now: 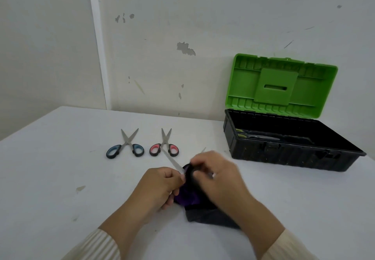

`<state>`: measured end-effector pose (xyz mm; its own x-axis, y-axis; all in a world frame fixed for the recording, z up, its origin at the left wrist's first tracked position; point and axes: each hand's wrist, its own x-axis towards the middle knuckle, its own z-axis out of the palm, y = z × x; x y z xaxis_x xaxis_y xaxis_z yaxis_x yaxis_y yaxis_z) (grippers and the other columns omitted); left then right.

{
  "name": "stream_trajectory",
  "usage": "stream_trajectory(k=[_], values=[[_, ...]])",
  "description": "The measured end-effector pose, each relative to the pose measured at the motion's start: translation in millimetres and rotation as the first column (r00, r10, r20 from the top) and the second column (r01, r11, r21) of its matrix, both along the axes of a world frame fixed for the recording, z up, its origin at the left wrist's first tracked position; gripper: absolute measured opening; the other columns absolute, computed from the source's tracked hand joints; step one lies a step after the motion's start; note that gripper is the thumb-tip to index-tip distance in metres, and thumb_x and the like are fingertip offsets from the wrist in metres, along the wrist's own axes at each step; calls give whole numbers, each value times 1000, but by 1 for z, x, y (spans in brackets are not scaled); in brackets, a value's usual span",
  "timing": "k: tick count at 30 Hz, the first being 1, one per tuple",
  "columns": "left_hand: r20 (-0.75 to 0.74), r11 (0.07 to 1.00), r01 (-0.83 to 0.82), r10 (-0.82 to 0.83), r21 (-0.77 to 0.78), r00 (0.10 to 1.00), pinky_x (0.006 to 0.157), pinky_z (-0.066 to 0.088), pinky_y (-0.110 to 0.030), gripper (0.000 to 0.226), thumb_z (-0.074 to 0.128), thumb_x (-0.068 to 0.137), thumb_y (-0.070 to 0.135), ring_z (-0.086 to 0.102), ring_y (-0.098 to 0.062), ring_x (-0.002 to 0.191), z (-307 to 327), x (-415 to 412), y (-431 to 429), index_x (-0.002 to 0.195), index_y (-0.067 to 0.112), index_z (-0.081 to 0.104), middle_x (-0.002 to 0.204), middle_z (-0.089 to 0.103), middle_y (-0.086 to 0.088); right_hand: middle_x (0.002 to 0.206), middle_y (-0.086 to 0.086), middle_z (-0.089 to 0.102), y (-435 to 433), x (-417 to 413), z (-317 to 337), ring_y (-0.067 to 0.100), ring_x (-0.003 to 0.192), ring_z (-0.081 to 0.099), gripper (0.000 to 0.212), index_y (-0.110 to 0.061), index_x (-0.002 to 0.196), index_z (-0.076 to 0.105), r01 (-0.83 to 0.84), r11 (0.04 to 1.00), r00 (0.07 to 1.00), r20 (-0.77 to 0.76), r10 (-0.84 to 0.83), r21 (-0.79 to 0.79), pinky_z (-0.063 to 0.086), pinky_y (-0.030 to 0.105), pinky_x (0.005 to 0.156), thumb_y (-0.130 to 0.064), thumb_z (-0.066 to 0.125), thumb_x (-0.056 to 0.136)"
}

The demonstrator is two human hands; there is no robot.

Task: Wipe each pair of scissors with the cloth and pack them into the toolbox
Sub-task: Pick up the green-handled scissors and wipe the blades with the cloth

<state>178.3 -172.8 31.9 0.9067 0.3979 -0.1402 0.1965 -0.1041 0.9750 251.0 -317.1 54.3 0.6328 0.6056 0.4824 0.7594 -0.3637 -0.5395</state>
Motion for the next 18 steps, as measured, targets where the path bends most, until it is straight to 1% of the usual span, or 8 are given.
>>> stream_trajectory(k=[2,5,8,9,12,13,16,18], values=[[18,1000,-13,13,13,1000,38,27,-19,23,63,86,15,39,-14,36,0,0,-2,74,-4,64,53,55,-7,97,1,61,10,0,-10,12,90,56,19,-15,96,67,-42,993,996,73,50,-107,43,16,81,-9,53,84],[35,1000,-23,23,21,999,37,26,-20,22,64,86,15,37,-14,35,1,1,-2,70,-1,63,49,53,-2,99,2,57,13,10,-9,8,85,54,19,-11,98,69,73,997,992,108,-71,-17,36,5,76,-9,53,87],[30,1000,-11,11,22,999,35,26,-19,25,63,86,12,36,-12,33,3,-1,-3,62,7,61,46,52,0,93,1,58,14,4,-14,12,82,55,17,-9,95,69,-23,995,989,144,37,-98,41,12,72,-6,55,86],[31,1000,-8,7,23,1000,34,27,-19,26,63,86,12,36,-11,32,3,-1,-4,60,9,61,45,52,0,92,-2,56,14,2,-13,10,81,53,17,-9,95,69,-42,995,991,121,53,-93,41,12,72,-8,54,88],[32,1000,-2,1,27,999,35,27,-17,24,64,86,12,35,-11,32,5,0,-6,62,9,62,47,52,-1,89,-12,47,13,8,-11,-8,72,47,16,-9,96,67,57,998,998,33,-58,23,37,5,67,-12,53,90],[33,1000,1,-2,28,999,35,27,-16,24,64,86,12,35,-10,32,6,-1,-6,62,9,62,47,52,-1,89,-13,46,13,9,-12,-7,71,47,16,-9,97,66,62,998,998,18,-63,13,36,5,65,-13,52,90],[34,1000,4,-4,26,999,34,27,-16,28,63,86,10,35,-10,31,6,-2,-7,58,10,60,46,51,-1,96,-5,50,13,0,-15,2,79,47,19,-10,102,68,-41,996,996,74,47,-81,35,-1,67,-11,53,90],[35,1000,4,-5,31,999,35,28,-16,27,64,86,11,35,-10,32,6,-3,-8,60,9,60,46,51,-1,93,-1,52,11,4,-15,8,77,50,16,-8,95,69,-10,998,996,85,15,-59,35,-2,67,-7,55,87]])
